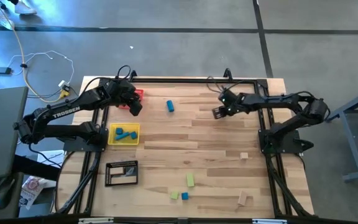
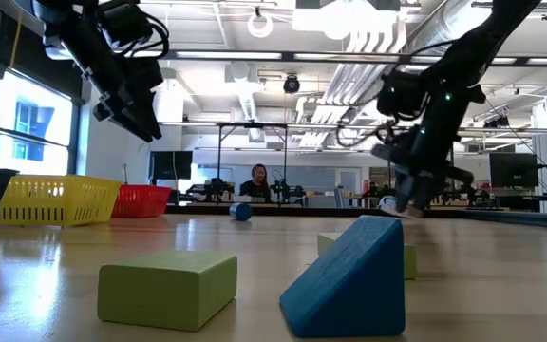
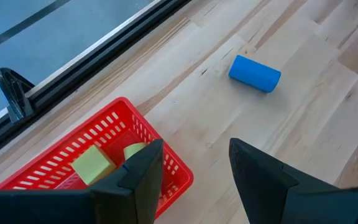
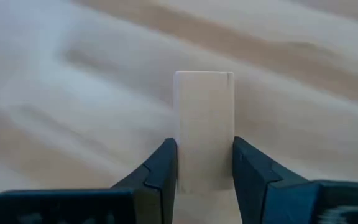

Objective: Sort & place blocks by color
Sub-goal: Put the rectangular wooden block into the black basket

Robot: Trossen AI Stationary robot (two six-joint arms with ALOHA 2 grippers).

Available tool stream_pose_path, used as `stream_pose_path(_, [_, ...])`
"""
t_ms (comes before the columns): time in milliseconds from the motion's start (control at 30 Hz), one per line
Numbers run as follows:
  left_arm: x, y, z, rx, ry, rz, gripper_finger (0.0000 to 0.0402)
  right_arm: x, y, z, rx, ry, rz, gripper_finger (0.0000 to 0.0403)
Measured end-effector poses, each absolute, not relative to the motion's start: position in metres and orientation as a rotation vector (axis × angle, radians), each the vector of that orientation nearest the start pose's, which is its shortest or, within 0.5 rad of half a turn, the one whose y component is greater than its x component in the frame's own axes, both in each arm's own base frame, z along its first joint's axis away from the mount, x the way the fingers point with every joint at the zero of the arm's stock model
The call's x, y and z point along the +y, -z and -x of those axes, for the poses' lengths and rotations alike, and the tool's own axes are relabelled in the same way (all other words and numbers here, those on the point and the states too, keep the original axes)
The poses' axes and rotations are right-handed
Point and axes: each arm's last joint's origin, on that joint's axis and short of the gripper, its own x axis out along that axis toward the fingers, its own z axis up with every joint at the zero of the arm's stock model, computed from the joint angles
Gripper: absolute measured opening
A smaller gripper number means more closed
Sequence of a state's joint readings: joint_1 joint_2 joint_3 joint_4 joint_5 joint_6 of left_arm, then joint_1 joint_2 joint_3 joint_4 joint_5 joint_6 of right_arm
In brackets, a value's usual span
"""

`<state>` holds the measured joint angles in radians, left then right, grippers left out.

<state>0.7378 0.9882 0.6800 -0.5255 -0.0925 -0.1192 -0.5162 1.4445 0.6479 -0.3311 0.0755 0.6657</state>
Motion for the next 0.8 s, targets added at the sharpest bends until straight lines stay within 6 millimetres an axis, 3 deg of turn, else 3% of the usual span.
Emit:
stream_pose_path(367, [0.131,-0.235,-0.140,0.768,-0.830,0.378,0.0169,-0.071,-0.164,-0.260,0.651,0.546,-0.757,0.0098])
stream_pose_path(633, [0.131,-0.235,-0.140,0.756,-0.834,0.405,0.0204,-0.042,-0.181,-0.280,0.484,0.352,-0.687,0.0098])
stream_pose_path(800, [0.128,-0.236,-0.144,0.734,-0.723,0.425,0.0215,-0.028,-0.193,-0.288,0.362,0.275,-0.608,0.0098])
